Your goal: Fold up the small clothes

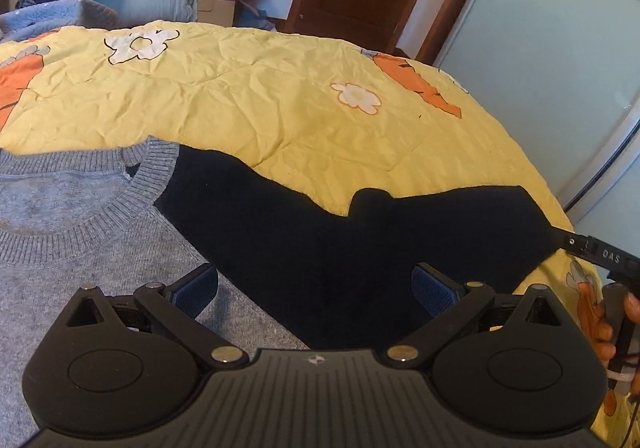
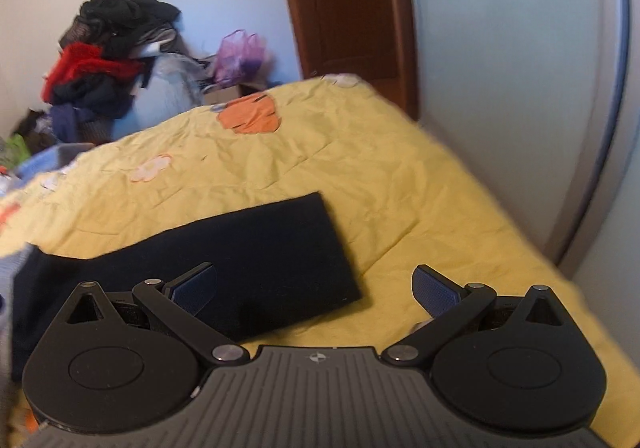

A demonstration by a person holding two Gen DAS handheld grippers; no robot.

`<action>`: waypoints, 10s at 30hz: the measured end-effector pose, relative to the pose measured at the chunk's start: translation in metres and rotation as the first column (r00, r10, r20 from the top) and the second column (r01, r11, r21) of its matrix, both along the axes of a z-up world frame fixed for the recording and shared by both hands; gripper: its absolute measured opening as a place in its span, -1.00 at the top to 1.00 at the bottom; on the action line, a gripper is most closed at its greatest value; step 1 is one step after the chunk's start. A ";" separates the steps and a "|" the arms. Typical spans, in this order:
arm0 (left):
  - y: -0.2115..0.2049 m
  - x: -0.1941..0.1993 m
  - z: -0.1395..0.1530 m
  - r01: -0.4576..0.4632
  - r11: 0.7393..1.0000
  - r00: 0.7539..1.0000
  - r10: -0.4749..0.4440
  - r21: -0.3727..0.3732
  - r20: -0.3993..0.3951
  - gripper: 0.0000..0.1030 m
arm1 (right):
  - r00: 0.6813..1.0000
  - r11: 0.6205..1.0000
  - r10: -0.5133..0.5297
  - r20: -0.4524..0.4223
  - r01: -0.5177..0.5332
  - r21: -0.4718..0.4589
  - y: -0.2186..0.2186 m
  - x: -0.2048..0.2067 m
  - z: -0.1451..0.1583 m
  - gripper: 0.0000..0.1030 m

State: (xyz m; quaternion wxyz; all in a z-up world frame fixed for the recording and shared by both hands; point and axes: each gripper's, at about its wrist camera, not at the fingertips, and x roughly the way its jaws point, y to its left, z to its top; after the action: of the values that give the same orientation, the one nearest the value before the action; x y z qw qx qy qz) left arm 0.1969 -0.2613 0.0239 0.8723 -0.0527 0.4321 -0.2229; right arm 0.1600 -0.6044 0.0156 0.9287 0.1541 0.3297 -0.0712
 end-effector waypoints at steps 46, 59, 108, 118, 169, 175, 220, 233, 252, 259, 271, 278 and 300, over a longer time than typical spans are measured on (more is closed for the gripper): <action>0.217 0.066 0.006 -0.108 0.948 0.965 0.027 -0.301 -0.262 -1.00 | 0.879 0.878 0.477 0.012 -0.477 0.038 0.404 0.074 0.007 0.66; 0.163 0.108 -0.009 -0.031 0.990 0.940 -0.017 -0.134 -0.342 0.76 | 0.860 0.859 0.509 0.032 -0.504 -0.091 0.424 0.049 0.008 0.64; 0.309 -0.006 -0.021 -0.235 0.944 0.968 0.206 -0.231 -0.144 0.29 | 0.927 0.894 0.357 -0.117 -0.375 -0.245 0.334 0.055 0.005 -0.03; 0.305 -0.030 0.000 -0.261 0.939 0.965 0.253 -0.224 -0.064 0.13 | 0.862 0.858 0.507 -0.033 -0.508 -0.075 0.378 0.072 0.028 0.08; 0.743 -0.092 -0.060 -0.788 0.375 0.569 0.746 -0.489 -0.345 0.85 | 0.662 0.674 0.734 0.153 -0.738 -0.038 0.592 -0.041 0.003 -0.78; 0.721 -0.090 -0.021 -0.748 0.501 0.613 0.772 -0.434 -0.165 0.87 | 0.687 0.698 0.707 0.167 -0.716 -0.013 0.587 -0.039 0.002 -0.76; 0.536 -0.062 0.012 -0.541 0.783 0.814 0.580 -0.308 0.045 -0.79 | 0.824 0.641 0.565 0.035 -0.466 0.610 0.530 0.098 0.001 -0.78; 0.578 -0.036 -0.017 -0.559 0.695 0.817 0.556 -0.452 -0.155 -0.80 | 0.814 0.656 0.580 -0.038 -0.439 0.614 0.574 0.099 -0.018 0.69; 0.579 -0.027 -0.019 -0.537 0.721 0.844 0.457 -0.438 -0.281 0.88 | 0.816 0.692 0.576 0.041 -0.514 0.507 0.572 0.082 0.025 0.73; 0.516 -0.028 0.034 -0.430 0.788 0.902 0.392 -0.441 -0.179 0.88 | 0.833 0.716 0.543 0.107 -0.526 0.459 0.512 0.075 0.066 0.73; 0.348 -0.001 0.023 -0.275 0.904 0.959 0.235 -0.329 -0.157 0.88 | 0.904 0.832 0.419 0.080 -0.418 0.364 0.366 0.053 0.071 0.73; 0.312 0.006 -0.002 -0.264 0.940 0.959 0.232 -0.217 -0.161 0.85 | 0.947 0.902 0.320 0.006 -0.306 0.306 0.310 0.051 0.047 0.73; 0.376 -0.009 0.012 -0.269 0.909 0.962 0.239 -0.318 -0.131 0.85 | 0.944 0.919 0.329 -0.015 -0.317 0.233 0.278 0.030 0.041 0.40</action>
State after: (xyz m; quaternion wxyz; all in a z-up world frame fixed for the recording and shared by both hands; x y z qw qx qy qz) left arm 0.1876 0.1148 0.0361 0.8523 -0.2649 0.4160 -0.1745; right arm 0.1901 -0.3268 0.0570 0.8947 0.2008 0.3815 0.1170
